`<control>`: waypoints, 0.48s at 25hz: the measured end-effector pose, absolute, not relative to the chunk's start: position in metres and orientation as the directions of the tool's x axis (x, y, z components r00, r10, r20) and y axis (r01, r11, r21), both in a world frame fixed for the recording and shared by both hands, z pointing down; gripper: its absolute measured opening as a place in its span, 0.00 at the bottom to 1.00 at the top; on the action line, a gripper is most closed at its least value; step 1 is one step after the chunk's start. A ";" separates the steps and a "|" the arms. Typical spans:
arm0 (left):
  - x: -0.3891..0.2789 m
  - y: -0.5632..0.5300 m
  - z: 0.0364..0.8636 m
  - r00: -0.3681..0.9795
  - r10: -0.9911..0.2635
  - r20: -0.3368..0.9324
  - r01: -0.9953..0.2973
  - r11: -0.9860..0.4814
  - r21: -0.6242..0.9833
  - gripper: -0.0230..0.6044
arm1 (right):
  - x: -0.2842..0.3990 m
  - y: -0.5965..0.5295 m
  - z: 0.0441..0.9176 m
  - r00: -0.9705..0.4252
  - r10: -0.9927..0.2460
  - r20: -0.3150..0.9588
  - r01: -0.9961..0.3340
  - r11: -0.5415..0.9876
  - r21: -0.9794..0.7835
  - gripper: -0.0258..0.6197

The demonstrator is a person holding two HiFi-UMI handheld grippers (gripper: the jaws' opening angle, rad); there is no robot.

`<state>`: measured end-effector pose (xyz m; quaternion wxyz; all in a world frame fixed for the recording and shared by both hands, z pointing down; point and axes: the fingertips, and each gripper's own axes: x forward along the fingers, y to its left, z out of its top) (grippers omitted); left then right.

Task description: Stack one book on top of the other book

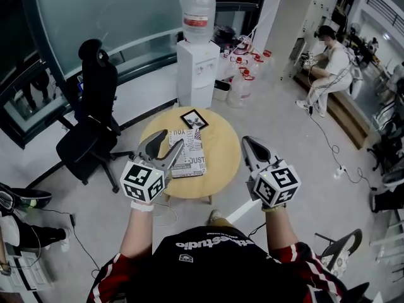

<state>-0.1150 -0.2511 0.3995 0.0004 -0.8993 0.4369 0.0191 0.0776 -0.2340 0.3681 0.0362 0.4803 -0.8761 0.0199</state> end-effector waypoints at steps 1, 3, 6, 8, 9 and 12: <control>-0.115 -0.249 0.400 0.619 -0.785 -0.036 -0.785 -0.620 0.016 0.36 | 0.077 -0.233 0.370 -0.534 -0.841 0.086 -0.844 0.536 -0.001 0.09; -0.115 -0.245 0.398 0.620 -0.784 -0.037 -0.784 -0.620 0.008 0.32 | 0.076 -0.232 0.372 -0.531 -0.842 0.093 -0.846 0.533 -0.002 0.09; -0.115 -0.241 0.396 0.623 -0.781 -0.037 -0.782 -0.623 -0.001 0.28 | 0.074 -0.229 0.372 -0.529 -0.843 0.097 -0.847 0.532 -0.002 0.09; -0.115 -0.239 0.395 0.624 -0.780 -0.040 -0.781 -0.625 0.003 0.25 | 0.072 -0.228 0.372 -0.530 -0.842 0.097 -0.846 0.533 -0.001 0.09; -0.115 -0.237 0.395 0.626 -0.779 -0.044 -0.780 -0.626 0.006 0.24 | 0.072 -0.227 0.372 -0.531 -0.842 0.096 -0.846 0.533 0.000 0.09; -0.113 -0.232 0.393 0.630 -0.775 -0.055 -0.776 -0.631 0.007 0.20 | 0.074 -0.224 0.372 -0.529 -0.843 0.092 -0.847 0.532 0.002 0.09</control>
